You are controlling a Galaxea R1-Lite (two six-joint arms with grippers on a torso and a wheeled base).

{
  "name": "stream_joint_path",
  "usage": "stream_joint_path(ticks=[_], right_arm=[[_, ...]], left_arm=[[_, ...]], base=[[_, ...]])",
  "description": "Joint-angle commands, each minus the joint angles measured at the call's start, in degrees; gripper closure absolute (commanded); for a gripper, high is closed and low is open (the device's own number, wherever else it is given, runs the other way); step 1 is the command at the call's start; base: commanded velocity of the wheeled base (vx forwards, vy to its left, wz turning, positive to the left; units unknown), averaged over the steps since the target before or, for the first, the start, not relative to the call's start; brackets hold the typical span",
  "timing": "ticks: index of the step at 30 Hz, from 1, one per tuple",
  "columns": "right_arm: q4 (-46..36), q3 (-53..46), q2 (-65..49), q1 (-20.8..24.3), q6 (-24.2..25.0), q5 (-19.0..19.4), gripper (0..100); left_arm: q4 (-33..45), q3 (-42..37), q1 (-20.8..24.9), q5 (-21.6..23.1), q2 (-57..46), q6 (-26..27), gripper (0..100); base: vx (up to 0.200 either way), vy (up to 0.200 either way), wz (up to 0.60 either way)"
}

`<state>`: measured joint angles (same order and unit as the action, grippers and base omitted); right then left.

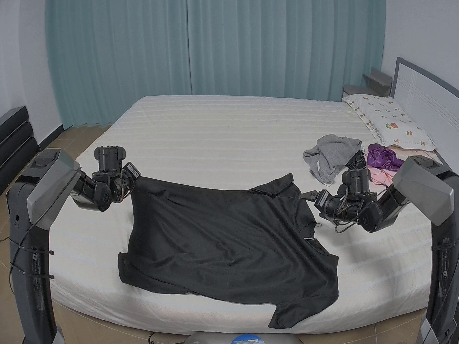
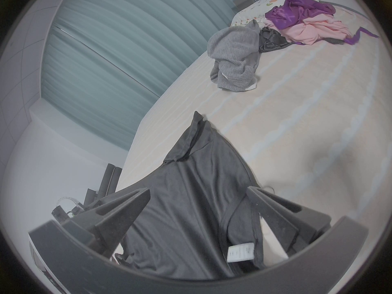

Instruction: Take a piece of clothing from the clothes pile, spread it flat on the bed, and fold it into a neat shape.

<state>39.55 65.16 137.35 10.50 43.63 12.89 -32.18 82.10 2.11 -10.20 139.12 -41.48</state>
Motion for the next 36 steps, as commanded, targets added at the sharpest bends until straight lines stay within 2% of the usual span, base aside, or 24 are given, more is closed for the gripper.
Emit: stream_joint_path(ticks=[1, 5, 12, 19, 26, 27, 36], right_arm=[[-5.88, 10.78, 8.28, 0.58, -0.04, -0.67, 0], [-9.14, 20.01, 13.47, 1.19, -0.04, -2.43, 0], [-14.15, 29.76, 17.42, 0.67, -0.04, -5.59, 0], [-15.38, 35.92, 20.68, 0.67, -0.39, -5.68, 0], [-22.67, 44.09, 24.81, 0.23, 0.05, -5.77, 0], [-22.58, 44.18, 24.89, 0.23, -0.04, -5.77, 100], [-18.8, 44.09, 23.75, -0.74, 0.49, -5.77, 100]], left_arm=[[1.51, 3.06, -0.97, -0.08, -2.27, 0.53, 100], [5.29, 4.64, -1.93, -0.08, -2.19, 0.62, 100], [5.46, 4.29, -2.02, -0.08, -1.83, 0.53, 100], [5.64, 4.03, -1.85, -0.08, -1.57, 0.44, 100], [5.73, 3.94, -1.67, -0.08, -0.87, 0.44, 100], [5.73, 3.94, -1.67, -0.08, -0.69, 0.44, 100], [5.64, 4.2, -1.58, -0.08, 0.28, 0.44, 100]], base=[[0.0, 0.0, 0.0], [0.0, 0.0, 0.0], [0.0, 0.0, 0.0], [0.0, 0.0, 0.0], [0.0, 0.0, 0.0], [0.0, 0.0, 0.0], [0.0, 0.0, 0.0]])
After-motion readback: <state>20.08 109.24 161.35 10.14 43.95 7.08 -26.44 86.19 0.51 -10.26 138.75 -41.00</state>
